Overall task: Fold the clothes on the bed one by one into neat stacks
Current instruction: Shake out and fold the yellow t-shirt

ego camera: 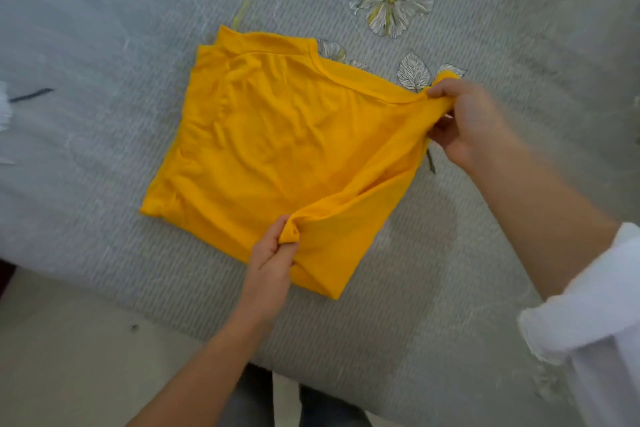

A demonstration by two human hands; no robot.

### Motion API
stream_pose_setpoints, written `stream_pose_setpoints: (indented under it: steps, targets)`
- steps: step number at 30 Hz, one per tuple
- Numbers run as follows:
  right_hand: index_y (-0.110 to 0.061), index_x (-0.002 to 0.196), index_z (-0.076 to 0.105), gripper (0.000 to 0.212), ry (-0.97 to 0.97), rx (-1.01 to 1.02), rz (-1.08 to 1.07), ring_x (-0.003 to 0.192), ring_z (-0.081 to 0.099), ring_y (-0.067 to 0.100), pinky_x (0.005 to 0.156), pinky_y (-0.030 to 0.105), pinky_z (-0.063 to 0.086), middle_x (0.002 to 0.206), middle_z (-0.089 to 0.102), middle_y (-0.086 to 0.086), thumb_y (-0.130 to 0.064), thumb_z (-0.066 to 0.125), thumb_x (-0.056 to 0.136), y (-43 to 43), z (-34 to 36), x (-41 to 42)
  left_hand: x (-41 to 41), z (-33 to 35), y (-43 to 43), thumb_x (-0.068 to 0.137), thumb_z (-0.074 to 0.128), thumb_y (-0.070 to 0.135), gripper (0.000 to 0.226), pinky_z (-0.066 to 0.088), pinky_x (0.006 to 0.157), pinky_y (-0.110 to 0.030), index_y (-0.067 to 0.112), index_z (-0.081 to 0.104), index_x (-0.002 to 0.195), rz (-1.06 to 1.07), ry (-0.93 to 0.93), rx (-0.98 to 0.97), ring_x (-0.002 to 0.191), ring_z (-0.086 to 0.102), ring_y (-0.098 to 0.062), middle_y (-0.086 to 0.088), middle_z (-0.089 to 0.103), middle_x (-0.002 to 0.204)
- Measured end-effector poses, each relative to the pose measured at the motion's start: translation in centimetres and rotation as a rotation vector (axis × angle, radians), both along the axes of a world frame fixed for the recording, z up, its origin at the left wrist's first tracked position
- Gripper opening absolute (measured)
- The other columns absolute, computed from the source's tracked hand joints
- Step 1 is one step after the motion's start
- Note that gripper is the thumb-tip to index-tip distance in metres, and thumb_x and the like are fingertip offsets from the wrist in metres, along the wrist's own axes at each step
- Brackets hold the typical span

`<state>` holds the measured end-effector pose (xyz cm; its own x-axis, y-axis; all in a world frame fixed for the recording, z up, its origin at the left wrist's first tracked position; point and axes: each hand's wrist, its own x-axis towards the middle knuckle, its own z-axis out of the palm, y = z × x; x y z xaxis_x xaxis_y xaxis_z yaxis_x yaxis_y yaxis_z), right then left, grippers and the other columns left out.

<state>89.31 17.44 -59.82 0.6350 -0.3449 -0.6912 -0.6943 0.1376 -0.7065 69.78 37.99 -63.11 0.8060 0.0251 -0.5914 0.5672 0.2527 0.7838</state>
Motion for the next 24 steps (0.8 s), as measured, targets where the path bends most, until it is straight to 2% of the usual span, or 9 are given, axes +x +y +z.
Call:
stream_pose_setpoints:
  steps: [4,8,11,13,17,19,21,23,24]
  targets:
    - [-0.012,0.071,0.049,0.02,-0.039,-0.031,0.165,0.054,0.047,0.015,0.045,0.024,0.045,0.061,0.041,0.004,-0.003,0.065,0.078,7.8,1.1,2.8,0.0,-0.7,5.9,0.089,0.049,0.016,0.025,0.05,0.077,-0.027,0.031,0.067,0.098,0.222,0.13,-0.101,0.097,0.064,-0.008,0.016,0.07,0.103]
    - [-0.011,0.072,0.052,0.016,-0.126,0.088,0.273,0.053,0.051,0.015,0.047,0.025,0.047,0.063,0.048,0.005,-0.004,0.062,0.083,15.2,1.3,4.6,0.9,-1.0,10.2,0.09,0.046,0.023,0.029,0.054,0.079,-0.032,0.024,0.058,0.116,0.46,0.175,-0.263,0.104,0.065,-0.014,0.005,0.067,0.116]
    - [-0.011,0.084,0.055,0.006,-0.133,0.157,0.354,0.063,0.059,0.014,0.054,0.024,0.049,0.077,0.058,0.005,-0.008,0.058,0.088,18.1,0.4,4.7,1.6,-1.4,12.4,0.098,0.038,0.034,0.032,0.05,0.081,-0.034,0.023,0.05,0.126,0.566,0.245,-0.289,0.106,0.062,-0.015,0.004,0.063,0.118]
    - [-0.014,0.086,0.055,0.008,-0.119,0.054,0.36,0.068,0.061,0.016,0.056,0.025,0.049,0.083,0.059,0.005,-0.007,0.058,0.087,17.9,-0.6,4.1,1.5,-1.9,13.4,0.1,0.037,0.035,0.03,0.051,0.076,-0.033,0.023,0.055,0.12,0.571,0.314,-0.167,0.099,0.063,-0.014,0.001,0.065,0.112]
    - [-0.016,0.098,0.054,0.015,-0.106,-0.314,0.318,0.068,0.061,0.012,0.055,0.022,0.048,0.085,0.061,0.003,-0.008,0.056,0.087,13.9,-2.6,0.9,0.5,-2.7,14.5,0.097,0.046,0.028,0.027,0.055,0.061,-0.028,0.01,0.065,0.103,0.555,0.373,0.088,0.073,0.07,-0.013,-0.011,0.071,0.095]
    - [-0.016,0.101,0.051,0.016,-0.103,-0.449,0.211,0.067,0.058,0.012,0.054,0.022,0.047,0.088,0.06,0.006,-0.01,0.056,0.088,11.5,-3.5,-1.4,0.0,-2.9,14.5,0.095,0.049,0.031,0.025,0.055,0.061,-0.027,0.013,0.066,0.097,0.514,0.394,0.089,0.074,0.071,-0.015,-0.007,0.074,0.088]
    - [-0.016,0.102,0.05,0.018,-0.037,-0.553,0.163,0.072,0.059,0.017,0.063,0.032,0.049,0.092,0.06,0.01,-0.016,0.06,0.087,9.6,-4.4,-3.6,-0.2,-2.9,13.8,0.092,0.057,0.032,0.016,0.056,0.066,-0.026,0.02,0.066,0.097,0.428,0.384,0.056,0.081,0.072,-0.016,-0.001,0.075,0.088]
    - [-0.01,0.106,0.054,0.029,0.09,-0.585,0.25,0.073,0.063,0.021,0.069,0.039,0.052,0.086,0.064,0.009,-0.028,0.066,0.086,9.0,-5.0,-5.3,-0.2,-2.8,12.6,0.086,0.066,0.031,0.016,0.056,0.075,-0.029,0.024,0.064,0.1,0.339,0.372,0.036,0.088,0.07,-0.016,0.003,0.074,0.094]
    - [-0.007,0.104,0.057,0.032,0.132,-0.558,0.319,0.067,0.064,0.021,0.065,0.038,0.054,0.081,0.065,0.009,-0.03,0.069,0.085,9.0,-5.3,-5.9,-0.1,-2.8,12.0,0.084,0.068,0.031,0.018,0.055,0.078,-0.031,0.022,0.065,0.099,0.315,0.381,0.039,0.09,0.069,-0.016,0.003,0.073,0.095]
